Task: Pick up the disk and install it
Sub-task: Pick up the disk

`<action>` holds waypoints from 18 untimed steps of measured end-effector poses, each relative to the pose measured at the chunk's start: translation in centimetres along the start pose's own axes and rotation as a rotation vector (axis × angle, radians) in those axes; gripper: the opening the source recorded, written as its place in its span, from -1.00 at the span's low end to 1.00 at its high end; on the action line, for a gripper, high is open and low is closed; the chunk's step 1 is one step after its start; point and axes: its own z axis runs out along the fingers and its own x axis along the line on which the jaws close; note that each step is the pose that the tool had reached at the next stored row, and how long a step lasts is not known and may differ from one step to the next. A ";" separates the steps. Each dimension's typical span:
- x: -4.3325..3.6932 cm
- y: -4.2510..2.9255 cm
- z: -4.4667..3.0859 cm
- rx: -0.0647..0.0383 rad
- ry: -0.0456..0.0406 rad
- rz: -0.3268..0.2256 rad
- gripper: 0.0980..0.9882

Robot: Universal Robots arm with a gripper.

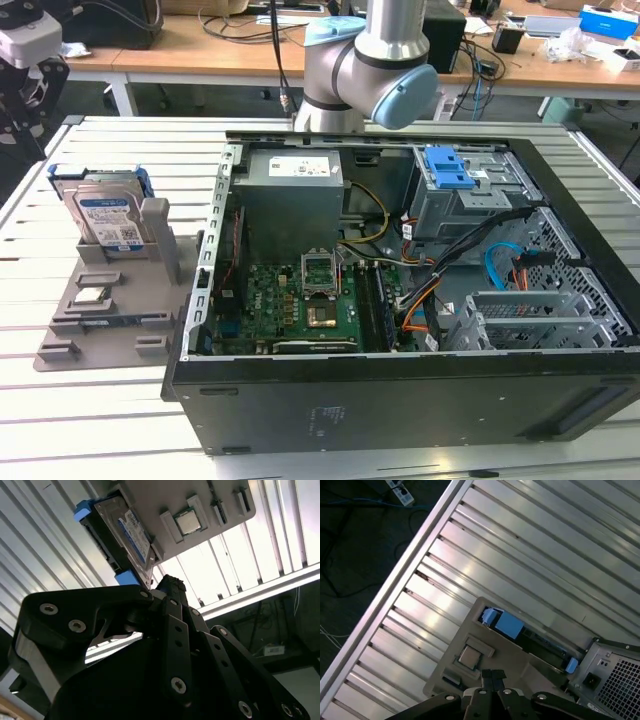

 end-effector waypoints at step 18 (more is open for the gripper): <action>0.00 0.00 0.00 -0.006 0.0118 -0.262 -0.99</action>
